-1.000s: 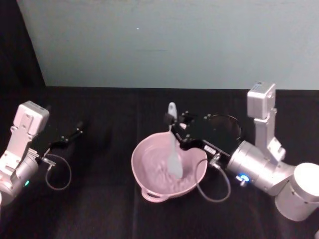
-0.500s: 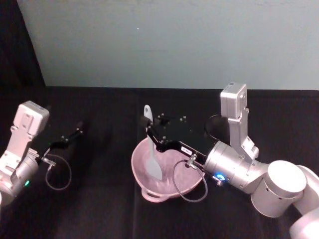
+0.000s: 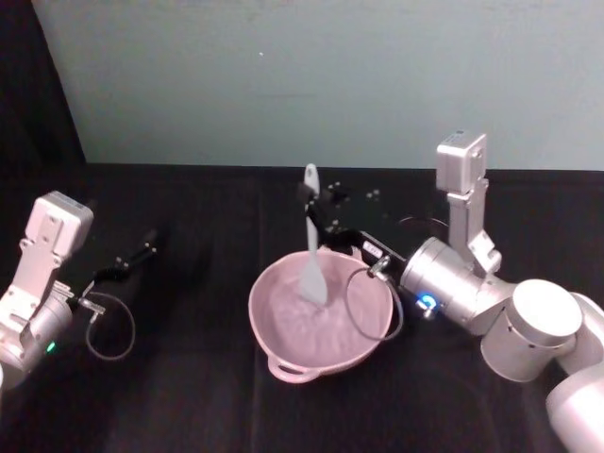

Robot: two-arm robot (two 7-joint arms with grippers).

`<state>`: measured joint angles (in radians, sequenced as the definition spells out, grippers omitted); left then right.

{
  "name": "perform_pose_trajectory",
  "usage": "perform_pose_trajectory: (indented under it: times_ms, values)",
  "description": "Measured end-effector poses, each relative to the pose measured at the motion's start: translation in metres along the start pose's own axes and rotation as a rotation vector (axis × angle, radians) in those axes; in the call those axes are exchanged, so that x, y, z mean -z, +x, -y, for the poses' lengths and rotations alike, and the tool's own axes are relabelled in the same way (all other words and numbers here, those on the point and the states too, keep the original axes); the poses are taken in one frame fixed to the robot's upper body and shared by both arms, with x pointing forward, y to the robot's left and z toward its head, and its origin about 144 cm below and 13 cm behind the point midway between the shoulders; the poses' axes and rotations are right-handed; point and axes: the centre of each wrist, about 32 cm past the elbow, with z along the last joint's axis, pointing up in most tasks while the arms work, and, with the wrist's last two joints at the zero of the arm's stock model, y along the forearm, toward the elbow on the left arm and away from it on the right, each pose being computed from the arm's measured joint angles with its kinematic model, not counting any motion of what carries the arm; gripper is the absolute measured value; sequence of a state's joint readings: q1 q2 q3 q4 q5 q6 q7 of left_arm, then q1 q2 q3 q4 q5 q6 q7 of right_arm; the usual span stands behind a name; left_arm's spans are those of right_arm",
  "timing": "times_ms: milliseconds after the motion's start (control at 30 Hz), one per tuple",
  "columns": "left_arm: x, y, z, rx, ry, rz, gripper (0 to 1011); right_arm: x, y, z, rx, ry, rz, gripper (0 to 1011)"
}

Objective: Use the one hand to pick up the spoon and stir the clear water in the bowl.

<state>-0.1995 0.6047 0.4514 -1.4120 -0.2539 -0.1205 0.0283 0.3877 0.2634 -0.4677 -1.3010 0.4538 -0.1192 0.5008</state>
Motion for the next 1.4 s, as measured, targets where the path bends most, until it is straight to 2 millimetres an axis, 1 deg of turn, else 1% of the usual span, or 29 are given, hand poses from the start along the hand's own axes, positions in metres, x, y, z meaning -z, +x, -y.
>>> perform_pose_trajectory:
  times_ms: [200, 367, 567, 700, 833, 933, 1033, 1233, 1400]
  values:
    - [0.0, 0.0, 0.0, 0.0, 0.0, 0.0, 1005, -0.005, 0.013, 0.009, 0.044, 0.01, 0.025, 114]
    - [0.0, 0.0, 0.0, 0.0, 0.0, 0.0, 1005, -0.01, 0.016, 0.019, 0.055, 0.008, 0.045, 114]
    - [0.0, 0.0, 0.0, 0.0, 0.0, 0.0, 1005, -0.012, 0.013, 0.027, 0.033, -0.013, 0.059, 114]
    - [0.0, 0.0, 0.0, 0.0, 0.0, 0.0, 1005, -0.013, 0.004, 0.03, -0.007, -0.026, 0.06, 114]
    - [0.0, 0.0, 0.0, 0.0, 0.0, 0.0, 1005, -0.013, -0.007, 0.029, -0.056, -0.026, 0.045, 114]
    - [0.0, 0.0, 0.0, 0.0, 0.0, 0.0, 1005, -0.011, -0.017, 0.026, -0.095, -0.022, 0.024, 114]
    - [0.0, 0.0, 0.0, 0.0, 0.0, 0.0, 1005, -0.009, -0.023, 0.022, -0.114, -0.02, 0.01, 114]
    - [0.0, 0.0, 0.0, 0.0, 0.0, 0.0, 1005, -0.007, -0.027, 0.012, -0.128, -0.017, -0.007, 114]
    - [0.0, 0.0, 0.0, 0.0, 0.0, 0.0, 1005, -0.003, -0.024, 0.001, -0.115, -0.011, -0.026, 114]
